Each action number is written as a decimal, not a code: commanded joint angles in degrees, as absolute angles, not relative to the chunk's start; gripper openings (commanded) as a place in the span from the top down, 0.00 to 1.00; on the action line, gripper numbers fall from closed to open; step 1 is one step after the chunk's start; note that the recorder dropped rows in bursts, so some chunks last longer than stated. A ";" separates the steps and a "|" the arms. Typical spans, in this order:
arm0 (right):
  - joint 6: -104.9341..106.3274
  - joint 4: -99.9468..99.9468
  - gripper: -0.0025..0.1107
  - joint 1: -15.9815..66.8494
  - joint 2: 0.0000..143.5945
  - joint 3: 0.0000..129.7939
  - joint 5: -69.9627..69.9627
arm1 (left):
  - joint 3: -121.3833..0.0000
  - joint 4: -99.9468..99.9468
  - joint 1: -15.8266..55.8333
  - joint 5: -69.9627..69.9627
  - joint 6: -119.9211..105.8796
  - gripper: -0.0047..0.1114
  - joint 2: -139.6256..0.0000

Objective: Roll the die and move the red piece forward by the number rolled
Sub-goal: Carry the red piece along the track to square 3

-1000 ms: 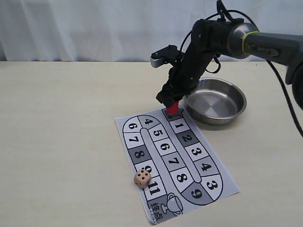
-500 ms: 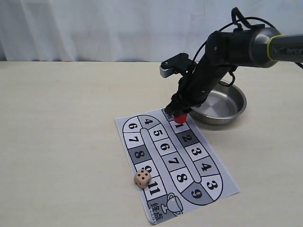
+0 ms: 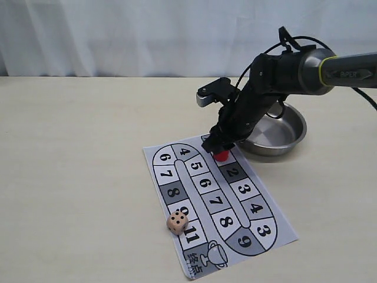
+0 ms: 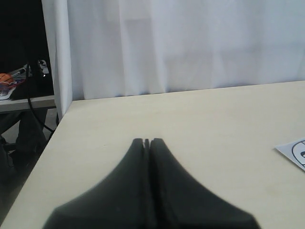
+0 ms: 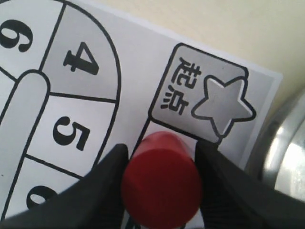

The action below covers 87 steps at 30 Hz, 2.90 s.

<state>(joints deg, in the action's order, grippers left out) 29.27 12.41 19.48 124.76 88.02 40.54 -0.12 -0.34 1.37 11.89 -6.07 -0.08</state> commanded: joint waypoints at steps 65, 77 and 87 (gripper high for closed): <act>24.40 12.18 0.94 19.48 111.99 60.97 29.16 | 0.00 -0.51 1.41 11.22 -5.76 0.96 0.00; 22.87 13.12 0.94 19.48 102.91 60.97 31.46 | 0.00 -0.51 1.41 11.22 -5.76 0.96 0.00; 22.76 14.08 0.94 19.48 96.15 56.02 31.03 | 0.00 -0.51 1.41 11.22 -5.76 0.96 0.00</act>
<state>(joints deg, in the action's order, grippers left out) 22.89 13.81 19.48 97.47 58.22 32.84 -0.12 -0.34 1.37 11.89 -6.07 -0.08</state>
